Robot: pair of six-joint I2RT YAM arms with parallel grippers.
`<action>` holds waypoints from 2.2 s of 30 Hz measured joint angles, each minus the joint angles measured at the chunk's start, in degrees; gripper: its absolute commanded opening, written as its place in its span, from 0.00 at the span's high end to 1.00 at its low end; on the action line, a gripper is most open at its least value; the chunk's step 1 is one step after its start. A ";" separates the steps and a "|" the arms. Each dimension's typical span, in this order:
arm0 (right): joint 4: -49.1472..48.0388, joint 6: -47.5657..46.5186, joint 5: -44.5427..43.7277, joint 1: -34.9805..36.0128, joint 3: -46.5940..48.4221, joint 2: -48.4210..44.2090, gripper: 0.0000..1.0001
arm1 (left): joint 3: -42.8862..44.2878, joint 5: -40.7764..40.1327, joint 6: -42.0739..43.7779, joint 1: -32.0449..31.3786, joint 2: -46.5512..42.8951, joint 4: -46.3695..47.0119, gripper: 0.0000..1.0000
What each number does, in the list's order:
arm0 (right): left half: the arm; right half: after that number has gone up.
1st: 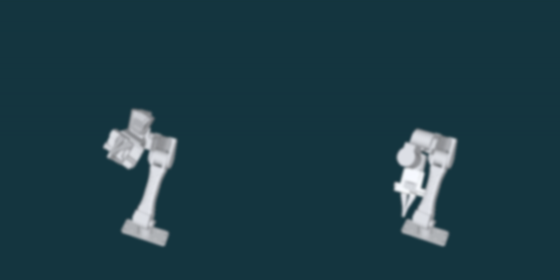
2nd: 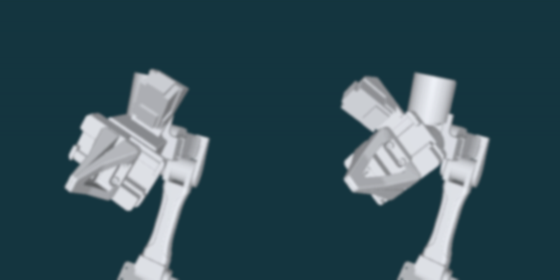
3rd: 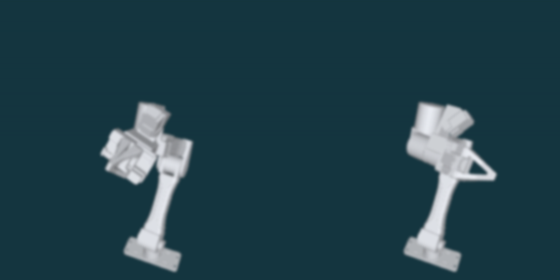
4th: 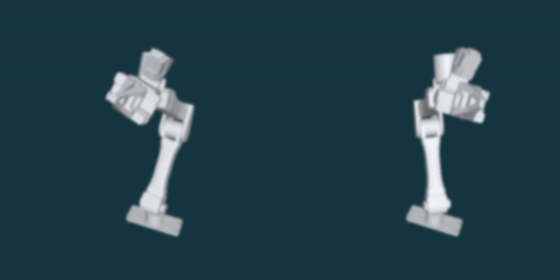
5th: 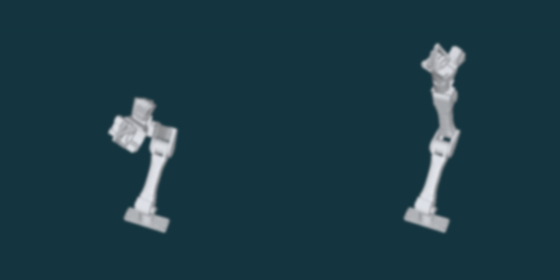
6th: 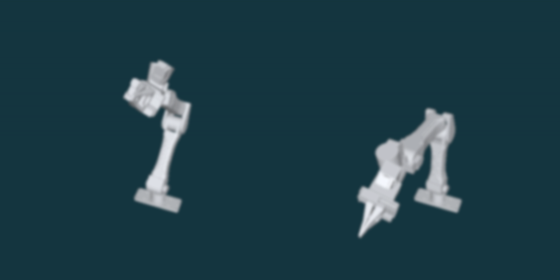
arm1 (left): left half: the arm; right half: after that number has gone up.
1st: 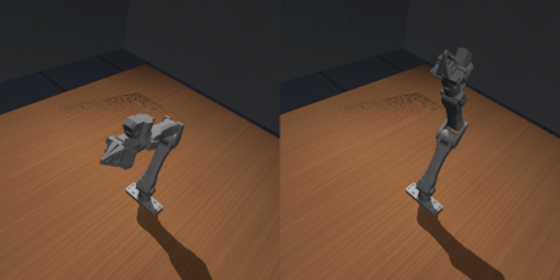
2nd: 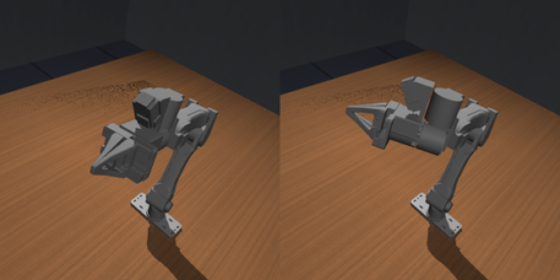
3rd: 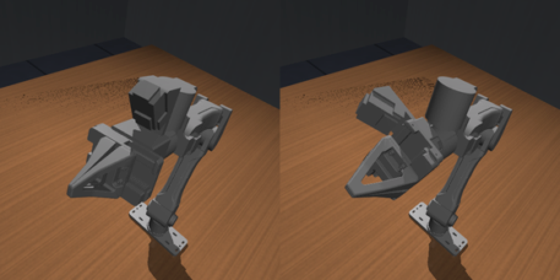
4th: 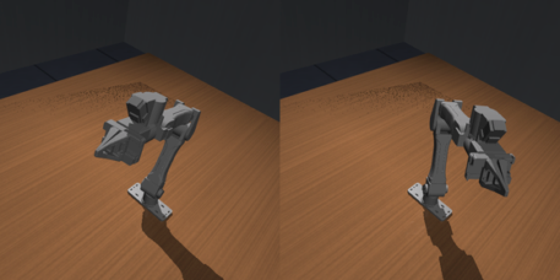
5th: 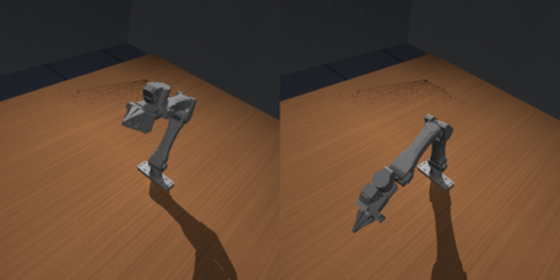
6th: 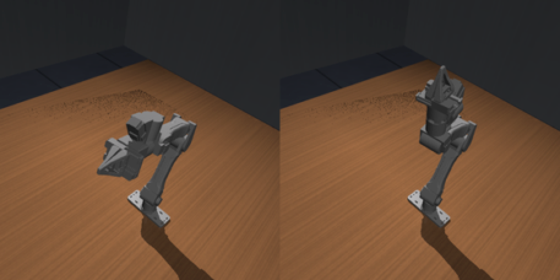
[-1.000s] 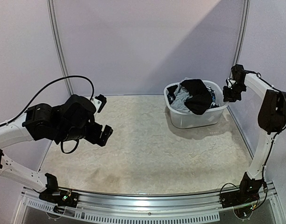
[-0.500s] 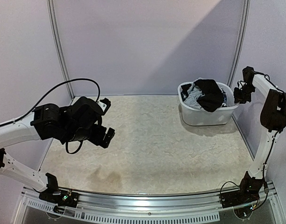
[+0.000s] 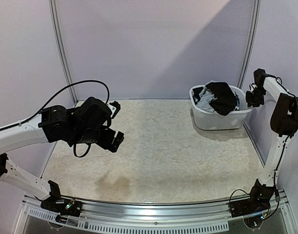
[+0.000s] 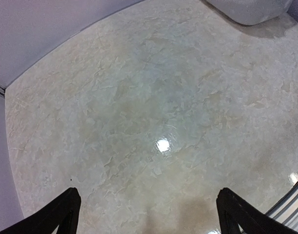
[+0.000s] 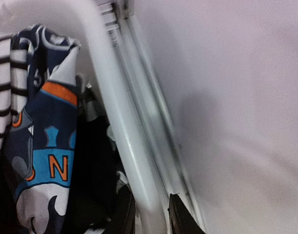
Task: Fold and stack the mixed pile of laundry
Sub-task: Move the bin to the corner of the board, then pick up the crumpled shirt from the bin.
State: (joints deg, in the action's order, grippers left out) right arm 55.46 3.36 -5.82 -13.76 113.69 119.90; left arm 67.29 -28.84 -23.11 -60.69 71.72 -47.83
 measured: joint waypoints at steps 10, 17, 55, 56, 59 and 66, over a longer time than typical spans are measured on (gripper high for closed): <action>-2.91 0.72 -11.93 -2.62 5.18 0.72 0.43 | 0.02 0.90 -0.04 0.04 -0.02 0.48 0.00; -2.23 2.38 -6.80 -2.19 5.18 -0.24 0.21 | 0.28 1.18 0.00 0.07 0.11 0.59 0.01; -2.69 8.94 17.11 5.64 12.26 5.33 0.54 | 4.94 0.83 -0.92 2.14 4.50 4.09 0.00; -2.78 8.72 17.20 5.68 12.59 5.64 0.60 | 4.94 0.79 -0.98 2.14 4.50 4.09 0.00; -3.06 9.16 18.03 5.86 13.88 6.62 0.77 | 4.96 0.72 -1.01 2.14 4.92 4.24 0.01; -3.61 9.97 19.71 5.95 15.15 7.69 1.00 | 5.44 0.76 -0.94 2.14 7.23 4.33 0.00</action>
State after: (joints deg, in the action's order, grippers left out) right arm 51.86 13.32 13.89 -7.81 128.84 127.59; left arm 72.73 -28.08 -24.05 -58.54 78.96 -43.51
